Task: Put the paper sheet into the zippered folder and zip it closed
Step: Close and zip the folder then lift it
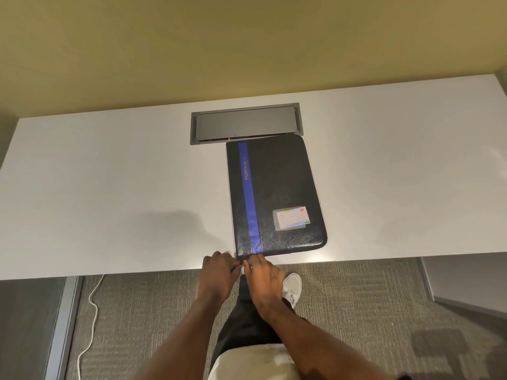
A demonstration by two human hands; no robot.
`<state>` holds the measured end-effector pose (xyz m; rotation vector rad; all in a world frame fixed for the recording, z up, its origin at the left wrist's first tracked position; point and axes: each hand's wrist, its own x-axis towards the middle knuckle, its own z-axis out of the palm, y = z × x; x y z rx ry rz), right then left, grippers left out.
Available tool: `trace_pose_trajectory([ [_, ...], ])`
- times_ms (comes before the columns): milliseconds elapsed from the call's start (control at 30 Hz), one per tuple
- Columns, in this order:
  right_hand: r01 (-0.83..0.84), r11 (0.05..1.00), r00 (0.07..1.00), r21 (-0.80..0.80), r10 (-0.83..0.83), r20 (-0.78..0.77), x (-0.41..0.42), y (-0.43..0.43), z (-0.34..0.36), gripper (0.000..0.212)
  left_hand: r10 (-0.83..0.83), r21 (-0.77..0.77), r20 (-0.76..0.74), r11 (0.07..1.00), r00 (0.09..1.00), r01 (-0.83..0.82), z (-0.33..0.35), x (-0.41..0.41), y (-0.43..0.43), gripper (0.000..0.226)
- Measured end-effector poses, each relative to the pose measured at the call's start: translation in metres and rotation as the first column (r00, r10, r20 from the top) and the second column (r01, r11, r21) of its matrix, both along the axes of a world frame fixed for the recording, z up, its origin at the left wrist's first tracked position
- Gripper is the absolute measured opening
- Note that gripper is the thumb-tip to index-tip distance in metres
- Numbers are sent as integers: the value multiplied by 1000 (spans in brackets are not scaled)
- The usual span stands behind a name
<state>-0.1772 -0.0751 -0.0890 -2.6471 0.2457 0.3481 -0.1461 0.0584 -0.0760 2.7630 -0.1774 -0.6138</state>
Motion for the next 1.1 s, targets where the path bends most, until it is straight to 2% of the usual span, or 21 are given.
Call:
trace_pose_trajectory([
  [100,-28,999,998,-39,26,-56,4,-5,-1,21,62,-85,-18,994,998,-63,3,2,-2,17],
  [233,-40,994,997,-103,32,-71,2,-17,-1,14,92,32,-12,995,996,-91,5,2,0,16],
  [400,63,995,997,-81,-67,-40,-2,-53,-10,27,7,157,20,987,1000,-10,7,9,0,20],
  [533,121,990,991,-75,-125,-42,-8,-88,-7,25,-48,197,24,979,999,42,6,12,3,25],
  [667,225,968,973,-110,-230,-31,-17,-124,-8,23,-82,208,35,975,996,73,3,9,3,25],
  [767,377,924,926,-55,-378,5,-21,-137,-7,18,-73,131,129,990,989,56,1,6,2,19],
  [833,407,913,913,-27,-407,3,-21,-136,-5,18,-106,62,217,994,970,95,-1,7,-5,39],
  [900,414,910,910,7,-414,-12,-20,-131,-3,18,-178,7,239,983,954,182,-2,13,-25,65],
  [1000,416,908,909,41,-415,-39,-20,-129,-2,19,-278,18,171,960,945,279,-6,29,-72,107],
  [1100,420,906,907,52,-419,-39,-20,-131,-1,19,-342,93,73,938,937,335,-15,42,-111,127],
])
